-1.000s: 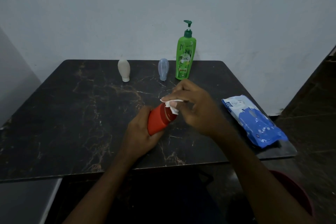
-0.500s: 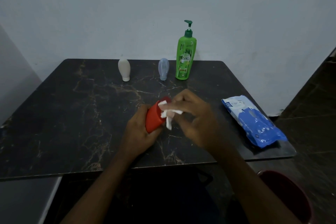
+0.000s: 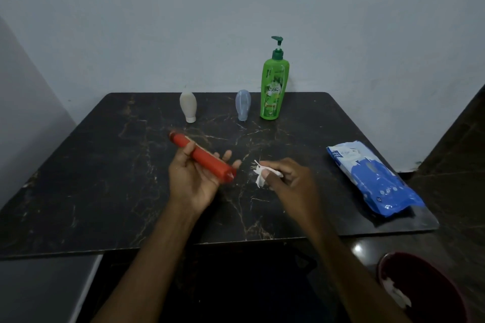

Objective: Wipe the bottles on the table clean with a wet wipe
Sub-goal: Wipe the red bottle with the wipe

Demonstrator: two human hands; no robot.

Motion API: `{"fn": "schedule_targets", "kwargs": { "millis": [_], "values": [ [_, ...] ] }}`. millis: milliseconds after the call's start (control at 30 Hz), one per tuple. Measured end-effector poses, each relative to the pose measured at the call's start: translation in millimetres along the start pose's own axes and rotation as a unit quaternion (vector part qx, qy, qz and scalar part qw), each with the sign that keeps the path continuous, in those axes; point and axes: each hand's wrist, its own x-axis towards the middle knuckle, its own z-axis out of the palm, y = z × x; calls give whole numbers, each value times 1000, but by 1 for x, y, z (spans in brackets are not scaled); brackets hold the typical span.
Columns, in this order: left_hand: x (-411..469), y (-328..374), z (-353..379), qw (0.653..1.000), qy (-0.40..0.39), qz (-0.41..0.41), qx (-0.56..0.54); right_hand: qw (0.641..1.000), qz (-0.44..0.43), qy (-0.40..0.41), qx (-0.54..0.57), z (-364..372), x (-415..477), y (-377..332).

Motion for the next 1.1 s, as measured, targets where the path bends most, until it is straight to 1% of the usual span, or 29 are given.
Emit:
{"fn": "schedule_targets", "kwargs": {
  "millis": [67, 133, 233, 367, 433, 533, 567, 633, 733, 800, 867, 967, 1100],
  "values": [
    [-6, 5, 9, 999, -2, -25, -47, 1000, 0, 6, 27, 1, -3, -4],
    [-13, 4, 19, 997, -2, -44, -60, 999, -13, 7, 43, 1, -4, -14],
    [-18, -1, 25, 998, 8, -51, -40, 996, -81, 4, 26, -2, -4, -33],
    [-22, -6, 30, 996, 23, -77, -32, 971, -213, -14, -109, 2, 0, -47],
    [-25, -8, 34, 995, 22, -98, -28, 952, -258, -20, -166, 9, -1, -47],
    [-24, -9, 36, 994, 32, -104, -13, 917, -303, 5, -259, 16, -9, -38],
    [-23, -9, 37, 994, 46, -99, -9, 910, -307, 0, -279, 15, -12, -35],
    [-20, -6, 35, 994, 64, -88, -8, 906, -303, -36, -294, 10, -17, -30],
    [-20, -4, 34, 993, 72, -87, -19, 917, -282, -78, -272, -1, -15, -31],
    [-20, -6, 33, 993, 69, -96, -25, 932, -272, -61, -232, -5, -10, -35],
    [-20, -10, 33, 992, 63, -106, -24, 937, -278, -36, -210, -3, -5, -38],
    [-23, -12, 36, 993, 53, -105, -10, 929, -291, -40, -226, 8, -8, -36],
    [-19, -5, 35, 992, 91, -89, -10, 921, -292, -60, -249, 8, -19, -27]
  ]
}}
